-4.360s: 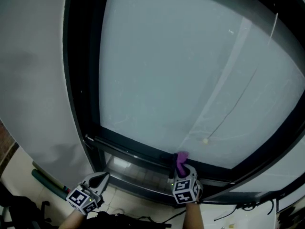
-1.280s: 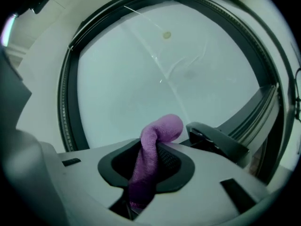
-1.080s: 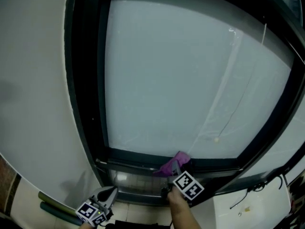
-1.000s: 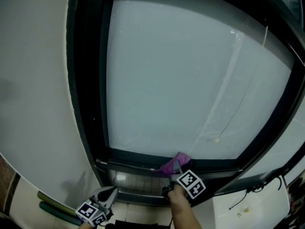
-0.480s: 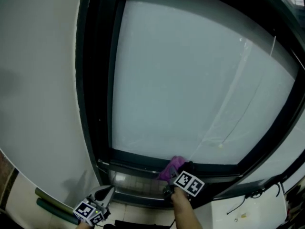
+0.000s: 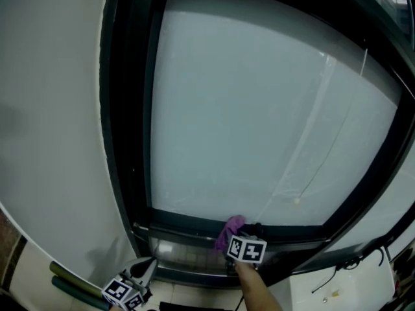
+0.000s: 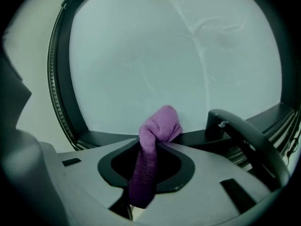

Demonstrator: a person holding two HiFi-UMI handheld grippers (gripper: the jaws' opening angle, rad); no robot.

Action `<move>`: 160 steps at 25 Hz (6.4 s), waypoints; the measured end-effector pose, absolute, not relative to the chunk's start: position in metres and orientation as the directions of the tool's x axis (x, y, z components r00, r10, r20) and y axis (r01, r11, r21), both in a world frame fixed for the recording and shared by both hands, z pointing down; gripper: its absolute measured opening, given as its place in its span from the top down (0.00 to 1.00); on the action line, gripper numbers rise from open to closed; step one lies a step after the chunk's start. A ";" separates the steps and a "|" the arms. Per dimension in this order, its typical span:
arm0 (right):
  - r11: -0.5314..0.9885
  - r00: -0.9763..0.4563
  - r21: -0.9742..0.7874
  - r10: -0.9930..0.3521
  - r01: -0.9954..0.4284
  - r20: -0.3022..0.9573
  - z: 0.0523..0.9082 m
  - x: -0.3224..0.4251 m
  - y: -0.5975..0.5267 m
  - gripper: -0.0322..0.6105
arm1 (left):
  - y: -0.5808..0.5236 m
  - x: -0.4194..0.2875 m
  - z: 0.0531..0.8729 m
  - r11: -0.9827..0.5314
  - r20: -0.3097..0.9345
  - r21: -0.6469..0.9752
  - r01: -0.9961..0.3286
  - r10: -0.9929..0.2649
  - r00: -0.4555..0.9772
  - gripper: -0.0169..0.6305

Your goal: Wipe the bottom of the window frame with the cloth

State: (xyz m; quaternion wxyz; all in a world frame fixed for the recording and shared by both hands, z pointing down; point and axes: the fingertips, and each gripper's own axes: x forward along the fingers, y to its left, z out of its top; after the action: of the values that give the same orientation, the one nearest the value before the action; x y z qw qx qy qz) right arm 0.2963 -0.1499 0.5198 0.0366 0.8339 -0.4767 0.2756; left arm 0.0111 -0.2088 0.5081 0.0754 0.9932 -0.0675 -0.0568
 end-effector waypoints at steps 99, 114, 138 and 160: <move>0.184 -0.287 -0.226 -0.737 -0.956 0.611 0.521 0.103 -0.353 0.81 | -0.229 -0.105 0.518 -0.820 -0.067 0.167 -0.547 -0.563 0.824 0.97; 0.234 -0.373 -0.311 -0.761 -0.921 0.531 0.522 0.086 -0.327 0.81 | -0.219 -0.125 0.524 -0.796 -0.022 0.158 -0.584 -0.594 0.804 0.97; 0.373 -0.382 -0.163 -0.923 -0.914 0.034 0.476 0.104 -0.162 0.81 | -0.205 -0.071 0.505 -0.843 -0.043 0.109 -0.527 -0.533 0.845 0.97; 0.359 -0.365 -0.077 -0.928 -0.930 0.071 0.475 0.113 -0.154 0.82 | -0.208 -0.092 0.478 -0.823 -0.062 0.136 -0.551 -0.562 0.825 0.97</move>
State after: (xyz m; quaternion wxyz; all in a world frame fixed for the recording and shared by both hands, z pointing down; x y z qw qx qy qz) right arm 0.1134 -0.1537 0.4754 0.0075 0.5636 -0.8244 0.0517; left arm -0.0920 -0.2080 0.4775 0.0563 0.9535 -0.2919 -0.0497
